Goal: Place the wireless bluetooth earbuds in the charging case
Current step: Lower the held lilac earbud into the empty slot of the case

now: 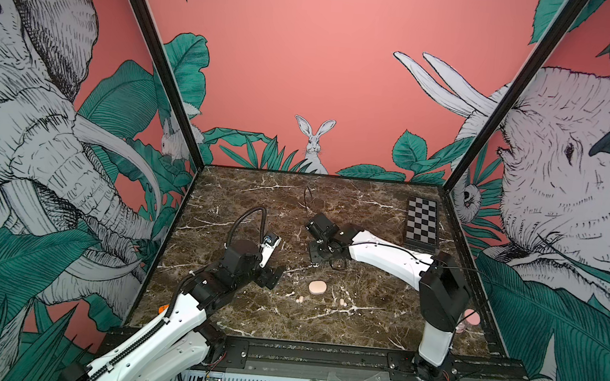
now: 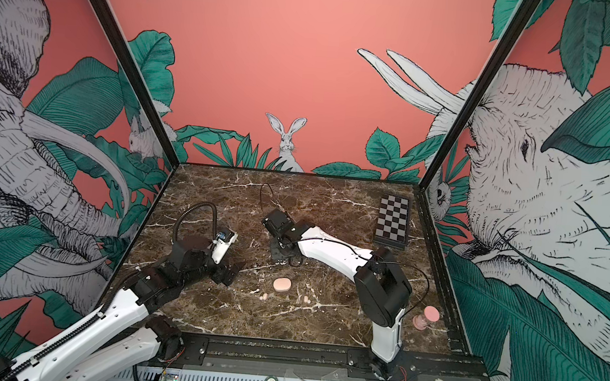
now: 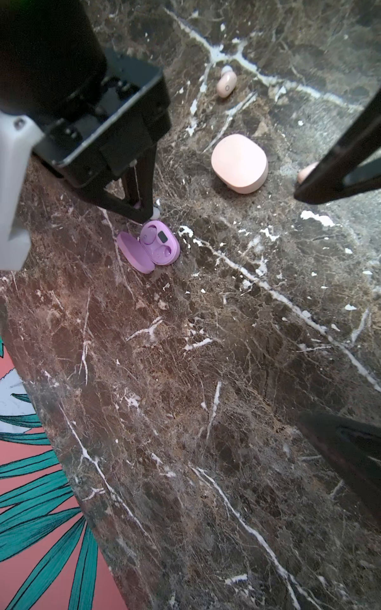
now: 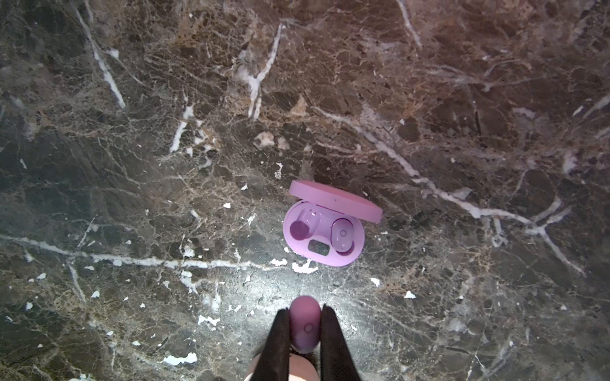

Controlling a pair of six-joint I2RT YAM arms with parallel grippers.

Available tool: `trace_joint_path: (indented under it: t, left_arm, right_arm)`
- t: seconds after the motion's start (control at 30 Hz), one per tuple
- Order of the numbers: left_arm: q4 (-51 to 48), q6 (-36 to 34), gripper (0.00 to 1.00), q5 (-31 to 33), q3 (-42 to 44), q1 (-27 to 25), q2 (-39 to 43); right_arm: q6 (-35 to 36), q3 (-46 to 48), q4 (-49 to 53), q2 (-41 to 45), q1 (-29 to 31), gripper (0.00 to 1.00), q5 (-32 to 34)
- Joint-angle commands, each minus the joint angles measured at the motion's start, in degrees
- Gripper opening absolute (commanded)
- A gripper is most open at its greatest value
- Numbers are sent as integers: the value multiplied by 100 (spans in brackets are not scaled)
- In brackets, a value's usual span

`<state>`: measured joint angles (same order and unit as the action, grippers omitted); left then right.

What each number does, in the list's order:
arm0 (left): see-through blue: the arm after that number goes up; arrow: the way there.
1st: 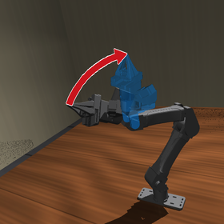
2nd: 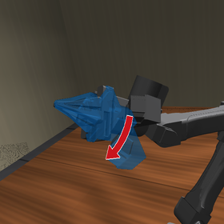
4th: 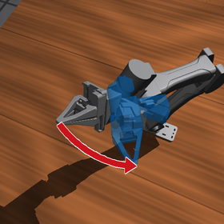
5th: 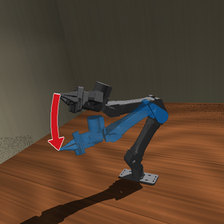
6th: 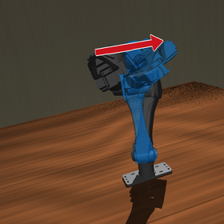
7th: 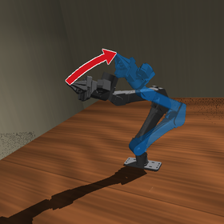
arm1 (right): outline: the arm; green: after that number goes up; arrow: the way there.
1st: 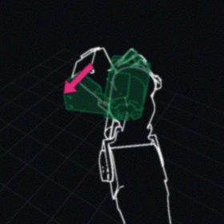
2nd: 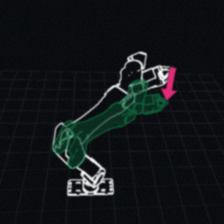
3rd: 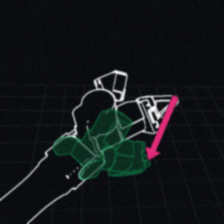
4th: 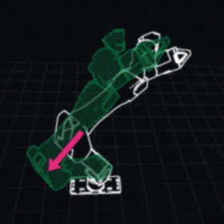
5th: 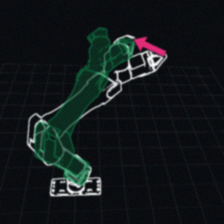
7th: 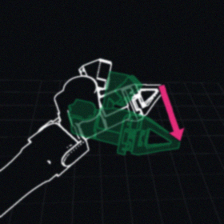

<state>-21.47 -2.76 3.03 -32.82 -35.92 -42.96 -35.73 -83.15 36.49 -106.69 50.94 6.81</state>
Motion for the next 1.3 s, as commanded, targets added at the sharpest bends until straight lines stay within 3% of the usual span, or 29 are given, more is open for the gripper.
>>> trace_joint_path:
  t: [0.0, 0.63, 1.27]
  left_arm:
    - [113, -146, 99, 137, 109, -18, 51]
    - [177, -168, 99, 172, 109, -18, 2]
    - [208, -190, 99, 128, 122, -16, 22]
  right_arm:
    - [49, -155, 40, 36, -40, 13, 143]
    - [72, -331, 20, -219, -142, 13, 108]
    - [-899, -102, -279, -351, -138, 13, 81]
